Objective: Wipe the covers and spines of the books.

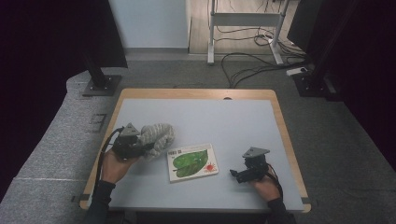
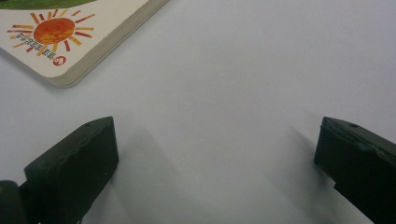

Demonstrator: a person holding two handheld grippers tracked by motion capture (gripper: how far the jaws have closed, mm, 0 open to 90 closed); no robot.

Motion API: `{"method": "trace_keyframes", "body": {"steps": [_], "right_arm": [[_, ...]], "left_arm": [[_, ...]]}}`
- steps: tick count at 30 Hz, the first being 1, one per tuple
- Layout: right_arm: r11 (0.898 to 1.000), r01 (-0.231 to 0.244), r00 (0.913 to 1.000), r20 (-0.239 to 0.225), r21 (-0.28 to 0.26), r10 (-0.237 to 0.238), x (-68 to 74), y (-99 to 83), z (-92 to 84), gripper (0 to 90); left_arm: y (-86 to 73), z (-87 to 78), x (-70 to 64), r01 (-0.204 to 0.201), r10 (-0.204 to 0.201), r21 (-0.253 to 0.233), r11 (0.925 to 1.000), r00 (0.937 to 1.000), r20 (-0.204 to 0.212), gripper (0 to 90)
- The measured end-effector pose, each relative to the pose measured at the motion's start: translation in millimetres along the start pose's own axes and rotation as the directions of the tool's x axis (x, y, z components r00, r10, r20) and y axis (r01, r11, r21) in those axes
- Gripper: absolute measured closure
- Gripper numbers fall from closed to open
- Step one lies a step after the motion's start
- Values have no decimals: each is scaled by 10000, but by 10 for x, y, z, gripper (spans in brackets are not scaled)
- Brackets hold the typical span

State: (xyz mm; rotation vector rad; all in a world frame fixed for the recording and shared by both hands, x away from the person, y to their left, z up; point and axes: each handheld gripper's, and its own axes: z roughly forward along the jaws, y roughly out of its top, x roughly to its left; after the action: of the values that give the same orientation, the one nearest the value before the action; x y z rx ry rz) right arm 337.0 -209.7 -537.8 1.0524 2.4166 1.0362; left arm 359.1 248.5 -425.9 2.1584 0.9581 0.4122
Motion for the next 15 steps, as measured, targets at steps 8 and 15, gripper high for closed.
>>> {"method": "trace_keyframes", "body": {"steps": [8, 15], "right_arm": [[10000, 6, 10000, 0, -3, -6, 0, 0, 0, 0], [10000, 5, 10000, 0, -5, -5, 0, 0, 0, 0]], "left_arm": [[-31, 108, 259, 627, -613, 226, 9978, 9964, -590, 611], [-131, 291, 434, 1054, -1003, 585, 9927, 9913, -852, 608]]}}
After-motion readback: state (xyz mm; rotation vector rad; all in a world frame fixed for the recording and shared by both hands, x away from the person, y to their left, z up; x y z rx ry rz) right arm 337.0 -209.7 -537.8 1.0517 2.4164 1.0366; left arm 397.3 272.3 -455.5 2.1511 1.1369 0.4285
